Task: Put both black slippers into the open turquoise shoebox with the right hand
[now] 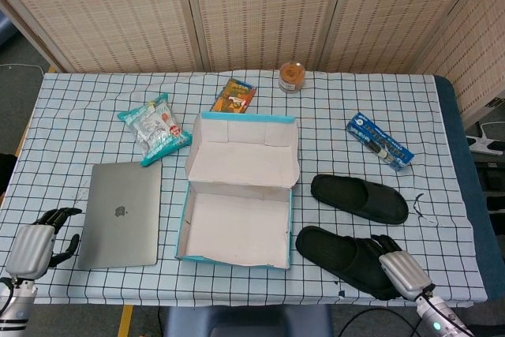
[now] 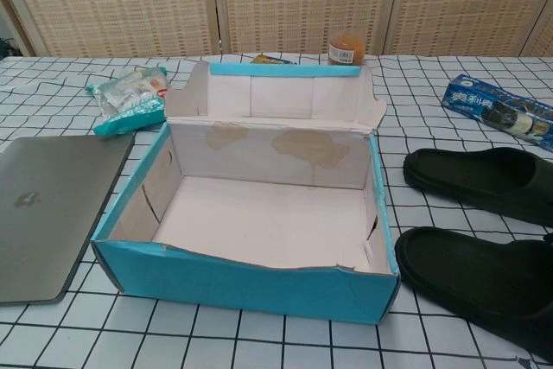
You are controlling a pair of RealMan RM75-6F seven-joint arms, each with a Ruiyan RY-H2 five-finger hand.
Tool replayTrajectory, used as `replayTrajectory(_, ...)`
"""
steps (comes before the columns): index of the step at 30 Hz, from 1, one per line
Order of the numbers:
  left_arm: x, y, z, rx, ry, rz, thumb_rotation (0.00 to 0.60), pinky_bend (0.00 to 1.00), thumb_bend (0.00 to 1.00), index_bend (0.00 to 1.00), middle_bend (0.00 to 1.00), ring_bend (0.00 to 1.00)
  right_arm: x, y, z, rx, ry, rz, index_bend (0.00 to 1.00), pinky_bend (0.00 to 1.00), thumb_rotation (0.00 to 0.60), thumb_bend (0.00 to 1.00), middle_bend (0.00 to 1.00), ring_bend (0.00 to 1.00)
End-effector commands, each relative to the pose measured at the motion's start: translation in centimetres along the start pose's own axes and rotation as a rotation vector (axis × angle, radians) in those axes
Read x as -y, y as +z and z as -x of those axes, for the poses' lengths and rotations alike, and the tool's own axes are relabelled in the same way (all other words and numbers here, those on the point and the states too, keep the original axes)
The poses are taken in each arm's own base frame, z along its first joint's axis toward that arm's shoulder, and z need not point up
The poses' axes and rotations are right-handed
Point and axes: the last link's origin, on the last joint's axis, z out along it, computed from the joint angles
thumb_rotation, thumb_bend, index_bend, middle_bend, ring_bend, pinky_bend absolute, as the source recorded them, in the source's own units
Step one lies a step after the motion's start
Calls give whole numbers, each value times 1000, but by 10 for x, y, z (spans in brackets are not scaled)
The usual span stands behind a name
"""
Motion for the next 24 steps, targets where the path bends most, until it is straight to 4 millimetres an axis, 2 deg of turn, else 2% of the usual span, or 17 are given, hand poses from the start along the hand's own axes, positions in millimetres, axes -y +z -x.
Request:
replayTrajectory(1,1,0,-1,-2,-4,-3,600,533,433,280,302,277,3,7,5,-5,-1,2,0,0,600,38,78,0)
replayTrajectory(8,2,0,-3,-10,-24,-6,600,535,433,284,302,280,5,23,20,-62,1,15,16,0,600,37,85,5)
replayTrajectory(10,2,0,-3,-8,-29,-7,600,535,433,284,302,280,6,25,20,-104,6,14,162,20,600,37,198,86)
replayTrajectory(11,2,-1,-3,-6,-31,-7,600,535,434,284,302,280,6,26,20,-133,3,11,263,65,600,37,279,158)
replayTrajectory(12,2,-1,-3,-4,-30,-6,600,535,433,284,302,280,6,26,19,-160,-3,8,334,116,600,37,332,213)
replayTrajectory(14,2,0,-2,-3,-20,-5,600,535,433,284,303,280,6,25,18,-220,-14,-2,533,291,600,44,473,384)
replayTrajectory(15,2,0,-2,-2,-19,-7,600,535,431,284,302,280,7,24,17,-244,-17,-7,588,327,600,53,512,433)
replayTrajectory(17,2,0,-1,2,-22,-10,600,535,432,284,302,280,7,21,13,-297,-28,-16,651,357,600,73,566,495)
replayTrajectory(19,1,0,-1,5,-22,-7,600,536,434,284,302,280,7,17,9,-333,-39,-19,669,371,600,79,586,516)
replayTrajectory(24,1,0,0,7,-14,-6,600,536,433,284,302,280,6,0,-10,-400,-79,5,674,372,600,81,588,518)
